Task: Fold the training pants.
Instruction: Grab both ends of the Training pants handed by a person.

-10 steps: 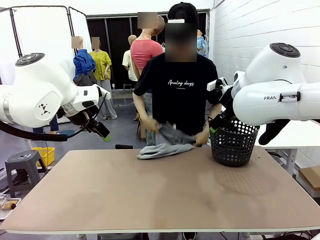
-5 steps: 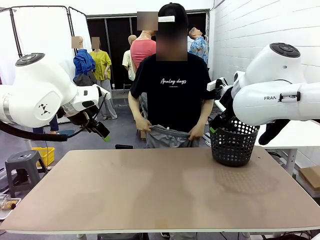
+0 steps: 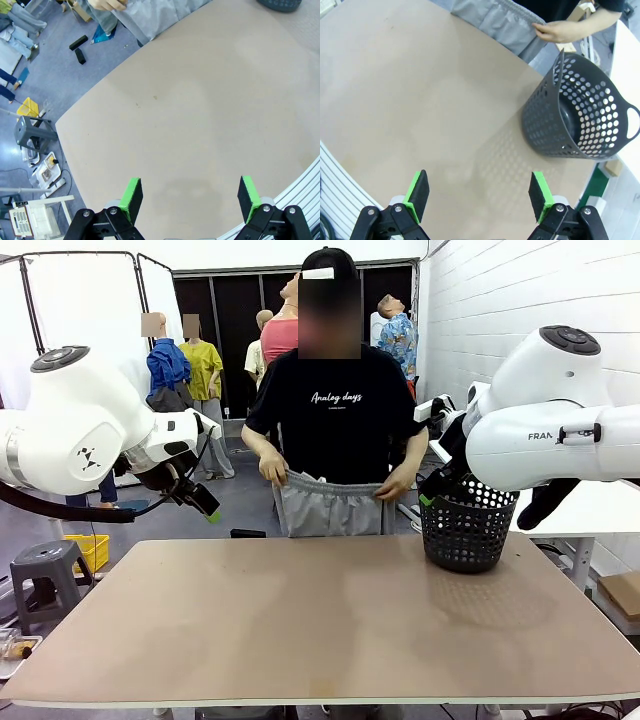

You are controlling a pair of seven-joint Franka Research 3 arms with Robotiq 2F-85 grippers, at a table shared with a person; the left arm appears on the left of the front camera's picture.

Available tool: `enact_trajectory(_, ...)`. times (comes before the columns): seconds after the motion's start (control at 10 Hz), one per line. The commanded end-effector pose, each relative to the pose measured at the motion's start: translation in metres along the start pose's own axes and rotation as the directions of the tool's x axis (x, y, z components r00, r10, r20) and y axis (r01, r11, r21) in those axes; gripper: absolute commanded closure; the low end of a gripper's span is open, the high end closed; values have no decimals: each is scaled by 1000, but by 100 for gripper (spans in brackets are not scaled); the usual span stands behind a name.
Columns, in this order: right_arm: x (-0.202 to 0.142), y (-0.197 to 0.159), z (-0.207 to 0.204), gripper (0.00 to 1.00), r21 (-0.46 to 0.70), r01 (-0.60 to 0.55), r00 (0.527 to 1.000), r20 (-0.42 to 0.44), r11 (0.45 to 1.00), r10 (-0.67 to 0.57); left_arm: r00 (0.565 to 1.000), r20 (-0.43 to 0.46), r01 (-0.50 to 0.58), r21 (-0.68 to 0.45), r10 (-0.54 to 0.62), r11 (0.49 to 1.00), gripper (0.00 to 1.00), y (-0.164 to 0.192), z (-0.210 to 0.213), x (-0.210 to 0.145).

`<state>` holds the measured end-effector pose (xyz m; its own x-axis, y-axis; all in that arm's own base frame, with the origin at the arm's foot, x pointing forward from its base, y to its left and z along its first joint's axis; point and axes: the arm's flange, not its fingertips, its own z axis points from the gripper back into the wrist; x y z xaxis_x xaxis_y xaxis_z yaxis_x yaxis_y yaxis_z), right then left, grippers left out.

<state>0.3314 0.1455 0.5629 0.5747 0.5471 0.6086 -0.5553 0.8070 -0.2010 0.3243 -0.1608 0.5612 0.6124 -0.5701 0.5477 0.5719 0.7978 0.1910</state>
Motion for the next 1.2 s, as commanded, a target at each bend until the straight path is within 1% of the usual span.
enact_trajectory(0.0, 0, 0, -1, 0, 3, 1, 1000, -1, 1000, -1, 1000, -1, 10, -2, -10, 1000, 0, 1, -1, 1)
enact_trajectory(1.1, 0, 0, -1, 0, 3, 1, 1000, -1, 1000, -1, 1000, -1, 10, -2, -10, 1000, 0, 1, -1, 1)
